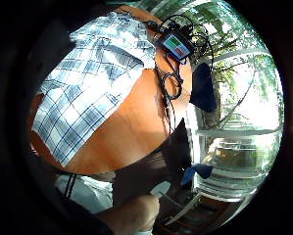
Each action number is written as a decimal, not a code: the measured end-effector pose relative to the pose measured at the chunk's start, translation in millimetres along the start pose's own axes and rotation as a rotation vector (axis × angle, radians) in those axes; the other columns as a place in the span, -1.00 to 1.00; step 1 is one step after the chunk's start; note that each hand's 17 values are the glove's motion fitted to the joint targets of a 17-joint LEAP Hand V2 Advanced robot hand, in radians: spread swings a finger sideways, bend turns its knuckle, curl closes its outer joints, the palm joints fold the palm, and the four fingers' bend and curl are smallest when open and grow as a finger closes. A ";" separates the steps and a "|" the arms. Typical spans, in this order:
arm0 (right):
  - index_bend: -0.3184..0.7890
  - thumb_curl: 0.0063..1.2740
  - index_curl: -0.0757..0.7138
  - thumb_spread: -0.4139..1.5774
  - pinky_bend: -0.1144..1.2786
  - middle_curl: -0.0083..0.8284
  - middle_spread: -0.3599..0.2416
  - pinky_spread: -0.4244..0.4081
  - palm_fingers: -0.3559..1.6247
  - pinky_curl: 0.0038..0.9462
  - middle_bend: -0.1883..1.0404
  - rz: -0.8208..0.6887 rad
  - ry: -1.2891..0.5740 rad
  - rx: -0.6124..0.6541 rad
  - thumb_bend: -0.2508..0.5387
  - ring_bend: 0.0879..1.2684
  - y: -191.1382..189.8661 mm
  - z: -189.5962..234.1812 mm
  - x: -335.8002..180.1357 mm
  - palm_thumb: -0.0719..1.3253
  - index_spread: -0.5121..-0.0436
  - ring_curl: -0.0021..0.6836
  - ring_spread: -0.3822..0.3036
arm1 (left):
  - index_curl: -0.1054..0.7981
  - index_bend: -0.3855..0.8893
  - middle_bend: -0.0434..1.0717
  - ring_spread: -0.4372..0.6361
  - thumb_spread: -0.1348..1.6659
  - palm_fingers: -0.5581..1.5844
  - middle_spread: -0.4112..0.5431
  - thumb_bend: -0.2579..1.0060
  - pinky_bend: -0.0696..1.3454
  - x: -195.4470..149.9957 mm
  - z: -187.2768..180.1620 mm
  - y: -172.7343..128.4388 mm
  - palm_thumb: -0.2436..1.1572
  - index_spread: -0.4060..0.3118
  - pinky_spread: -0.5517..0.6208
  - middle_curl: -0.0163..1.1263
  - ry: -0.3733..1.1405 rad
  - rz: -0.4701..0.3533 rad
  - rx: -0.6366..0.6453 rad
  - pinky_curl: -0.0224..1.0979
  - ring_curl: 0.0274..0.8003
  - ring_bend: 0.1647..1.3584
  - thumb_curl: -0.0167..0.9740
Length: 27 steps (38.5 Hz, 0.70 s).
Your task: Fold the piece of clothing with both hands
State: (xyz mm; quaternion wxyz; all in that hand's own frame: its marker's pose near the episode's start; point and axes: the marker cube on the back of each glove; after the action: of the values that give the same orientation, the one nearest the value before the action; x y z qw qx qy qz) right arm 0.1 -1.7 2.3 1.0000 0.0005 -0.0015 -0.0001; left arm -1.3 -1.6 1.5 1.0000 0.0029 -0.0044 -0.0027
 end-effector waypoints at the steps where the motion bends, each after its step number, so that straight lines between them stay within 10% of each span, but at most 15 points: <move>1: -0.16 -0.96 -0.72 -0.13 -0.21 -0.87 0.26 0.36 -0.40 -0.81 -0.36 -0.001 -0.001 -0.002 -0.11 -0.81 -0.4 0.8 -0.1 -0.67 0.45 -0.93 0.33 | -0.73 -0.28 -0.51 -0.03 -0.35 -0.04 -0.13 -0.48 -0.33 -0.6 0.9 -0.1 -0.49 0.02 0.18 -0.86 -0.001 -0.001 -0.003 -0.84 -0.84 -0.52 -0.91; 12: -0.19 -0.83 -0.49 0.41 -0.06 -0.63 0.37 0.65 -0.52 -0.53 -0.38 -0.037 0.025 -0.058 -0.14 -0.78 0.6 10.4 3.2 -0.61 -0.12 -0.70 0.58 | -0.59 -0.23 -0.53 0.14 0.26 -0.16 -0.10 -0.51 -0.14 -10.8 16.5 -1.9 -0.47 -0.07 0.43 -0.62 -0.031 -0.001 -0.074 -0.62 -0.51 -0.34 -0.76; 27: -0.17 -0.66 -0.36 0.48 0.00 -0.46 0.46 0.65 -0.54 -0.41 -0.40 -0.069 0.000 -0.343 -0.24 -0.68 8.4 96.2 32.3 -0.44 -0.08 -0.52 0.66 | -0.45 -0.22 -0.53 0.18 0.45 -0.22 -0.07 -0.52 -0.09 -31.3 129.6 -26.8 -0.31 -0.06 0.45 -0.48 0.008 0.065 -0.288 -0.53 -0.40 -0.25 -0.56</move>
State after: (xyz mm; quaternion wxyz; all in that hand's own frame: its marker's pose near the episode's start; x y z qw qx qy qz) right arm 32.2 6.6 98.6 0.9848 -0.1703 -0.0014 -0.0347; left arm -33.9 -29.0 130.7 0.9896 -0.1408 -0.0001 0.0290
